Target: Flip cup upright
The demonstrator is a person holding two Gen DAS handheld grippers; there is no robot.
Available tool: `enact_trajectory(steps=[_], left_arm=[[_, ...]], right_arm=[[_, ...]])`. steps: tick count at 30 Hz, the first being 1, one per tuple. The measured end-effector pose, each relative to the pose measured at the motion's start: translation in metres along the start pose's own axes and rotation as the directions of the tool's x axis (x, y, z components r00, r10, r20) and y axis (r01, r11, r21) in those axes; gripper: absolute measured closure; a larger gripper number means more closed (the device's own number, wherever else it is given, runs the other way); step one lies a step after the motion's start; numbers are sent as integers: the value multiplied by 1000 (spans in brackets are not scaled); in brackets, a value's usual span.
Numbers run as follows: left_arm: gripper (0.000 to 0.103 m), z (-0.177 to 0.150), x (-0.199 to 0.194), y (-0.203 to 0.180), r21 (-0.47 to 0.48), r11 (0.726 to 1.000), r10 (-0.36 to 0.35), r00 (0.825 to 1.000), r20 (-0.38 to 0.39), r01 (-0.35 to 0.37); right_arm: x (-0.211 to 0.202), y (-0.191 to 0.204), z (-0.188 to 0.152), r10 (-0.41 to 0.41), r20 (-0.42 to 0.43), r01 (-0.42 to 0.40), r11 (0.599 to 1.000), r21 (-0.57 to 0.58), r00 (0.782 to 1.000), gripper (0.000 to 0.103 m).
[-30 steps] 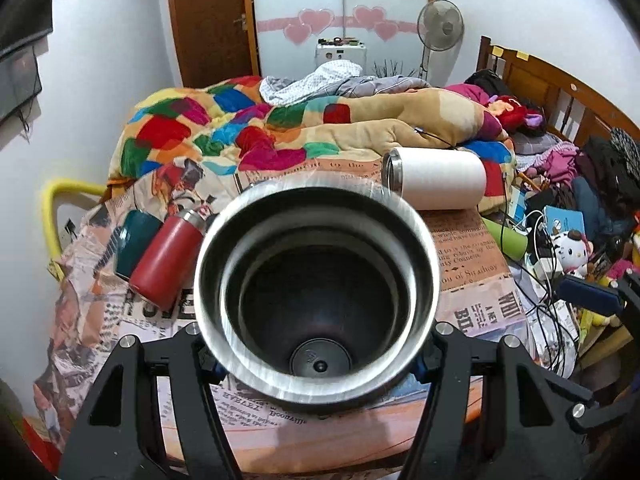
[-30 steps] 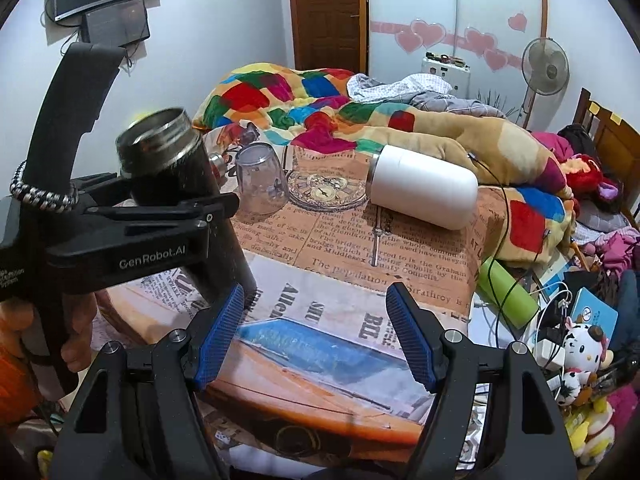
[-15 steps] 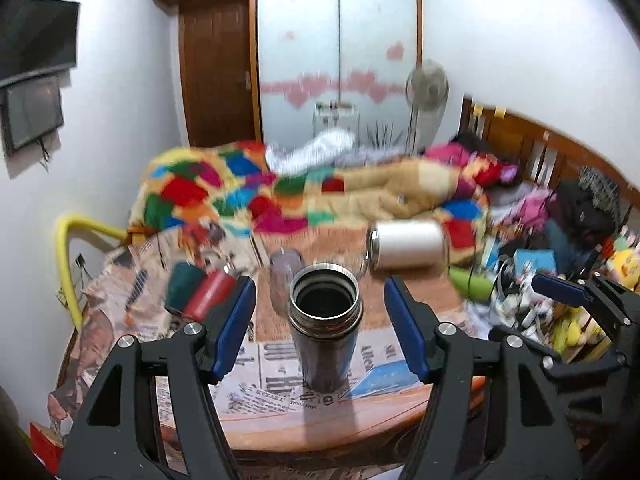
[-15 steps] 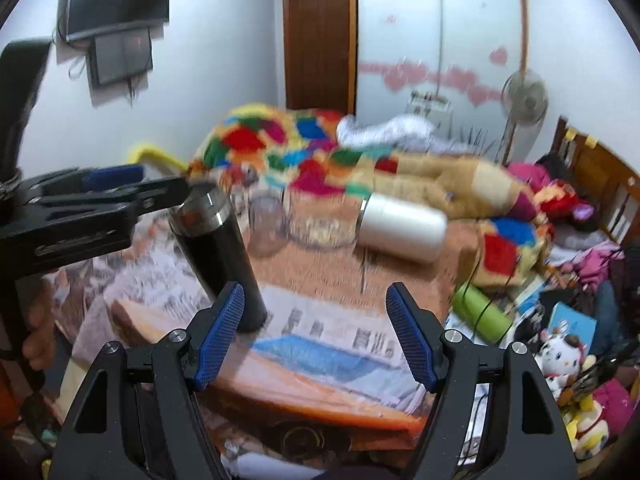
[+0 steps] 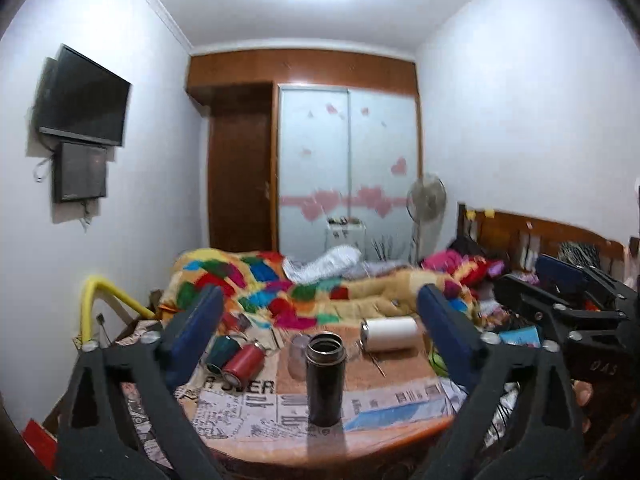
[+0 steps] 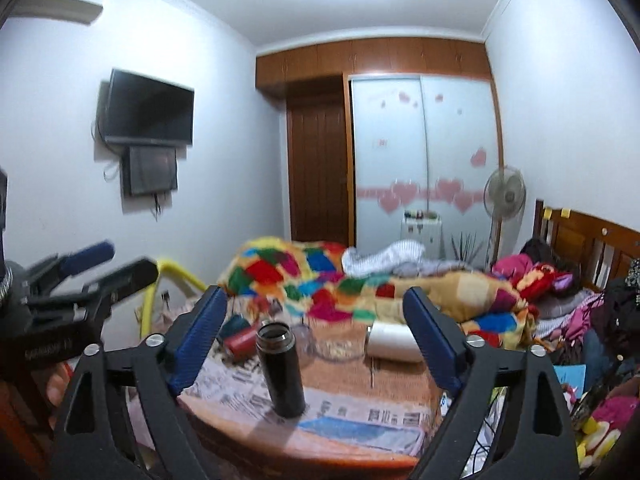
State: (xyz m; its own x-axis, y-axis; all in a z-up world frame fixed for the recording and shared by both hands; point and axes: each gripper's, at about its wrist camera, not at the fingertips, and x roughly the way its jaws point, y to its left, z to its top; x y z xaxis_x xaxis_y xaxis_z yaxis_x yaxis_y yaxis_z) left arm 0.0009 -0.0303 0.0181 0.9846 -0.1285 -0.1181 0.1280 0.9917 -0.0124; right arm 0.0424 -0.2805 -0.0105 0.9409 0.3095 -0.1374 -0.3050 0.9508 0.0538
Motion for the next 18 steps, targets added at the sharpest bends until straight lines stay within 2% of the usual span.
enact_trajectory(steps=[2, 3, 7, 18], left_arm=[[0, -3, -5, 0, 7, 1000, 21, 1000, -2, -21], [0, -4, -7, 0, 6, 1000, 29, 1000, -7, -29], [0, -10, -9, 3, -12, 998, 56, 998, -36, -57], [0, -22, -14, 14, -65, 993, 90, 994, -66, -95]], right_arm=[[-3, 5, -2, -19, 17, 19, 1000, -3, 1000, 8], [-5, 6, -2, -27, 25, 27, 1000, -2, 999, 0], [-4, 11, -7, -56, 39, 57, 998, -12, 998, 0], [-15, 10, -13, -48, 20, 48, 999, -14, 999, 0]])
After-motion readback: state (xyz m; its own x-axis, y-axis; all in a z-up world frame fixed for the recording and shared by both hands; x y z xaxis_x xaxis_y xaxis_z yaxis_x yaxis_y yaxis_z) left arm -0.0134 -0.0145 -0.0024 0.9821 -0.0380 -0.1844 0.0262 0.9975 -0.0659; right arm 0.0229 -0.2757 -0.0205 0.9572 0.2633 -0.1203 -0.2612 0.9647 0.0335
